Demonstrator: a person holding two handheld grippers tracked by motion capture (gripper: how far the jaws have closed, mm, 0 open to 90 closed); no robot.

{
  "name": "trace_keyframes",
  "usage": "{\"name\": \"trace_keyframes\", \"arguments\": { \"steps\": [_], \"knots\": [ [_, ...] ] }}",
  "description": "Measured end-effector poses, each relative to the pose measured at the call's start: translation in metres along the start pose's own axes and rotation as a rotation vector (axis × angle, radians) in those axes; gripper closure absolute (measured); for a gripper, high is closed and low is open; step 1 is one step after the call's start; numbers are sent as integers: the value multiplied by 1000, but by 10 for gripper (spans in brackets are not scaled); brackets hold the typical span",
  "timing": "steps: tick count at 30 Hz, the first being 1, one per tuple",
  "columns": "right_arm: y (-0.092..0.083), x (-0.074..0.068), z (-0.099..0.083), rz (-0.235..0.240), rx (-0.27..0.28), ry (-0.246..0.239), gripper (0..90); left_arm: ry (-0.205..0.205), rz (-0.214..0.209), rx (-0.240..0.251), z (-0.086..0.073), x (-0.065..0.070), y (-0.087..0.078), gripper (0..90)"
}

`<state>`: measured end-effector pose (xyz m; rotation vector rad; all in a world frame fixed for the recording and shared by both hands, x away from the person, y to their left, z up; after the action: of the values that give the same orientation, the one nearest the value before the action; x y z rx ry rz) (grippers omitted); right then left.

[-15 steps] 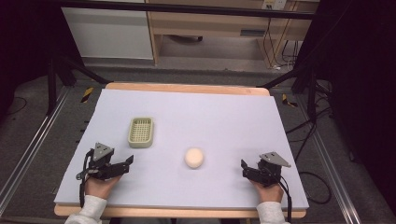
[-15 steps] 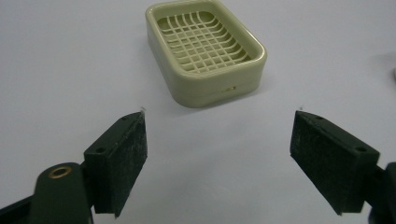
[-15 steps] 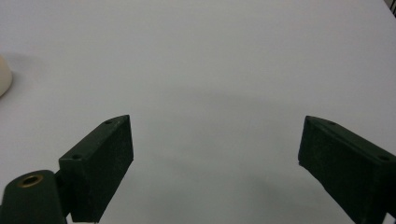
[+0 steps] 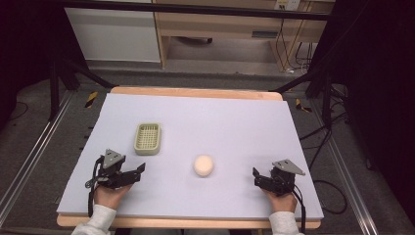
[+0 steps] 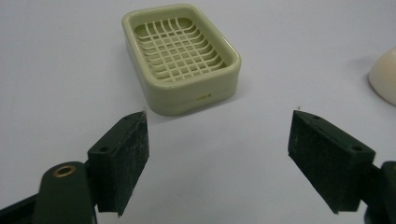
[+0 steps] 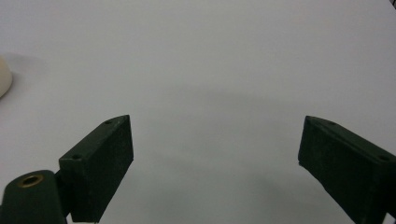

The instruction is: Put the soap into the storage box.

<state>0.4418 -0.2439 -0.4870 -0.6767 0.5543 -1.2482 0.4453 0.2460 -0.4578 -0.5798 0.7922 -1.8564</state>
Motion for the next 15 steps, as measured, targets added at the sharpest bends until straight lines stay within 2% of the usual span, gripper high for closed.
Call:
{"name": "trace_keyframes", "arguments": {
  "steps": [15],
  "knots": [
    [0,-2,-1,-4,-4,-12,106,1,-10,29,7,6,-4,201]
  ]
}}
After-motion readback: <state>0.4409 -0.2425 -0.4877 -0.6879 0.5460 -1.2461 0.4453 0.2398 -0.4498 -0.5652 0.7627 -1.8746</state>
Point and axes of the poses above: each handheld gripper's, and its own axes: y roughly forward along the jaws, z roughly out of its top, x roughly to its right, the point moved 1 cm from there along y, roughly forward along the jaws, and after that the axes turned 14 degrees about -x, right-handed, at the moved point
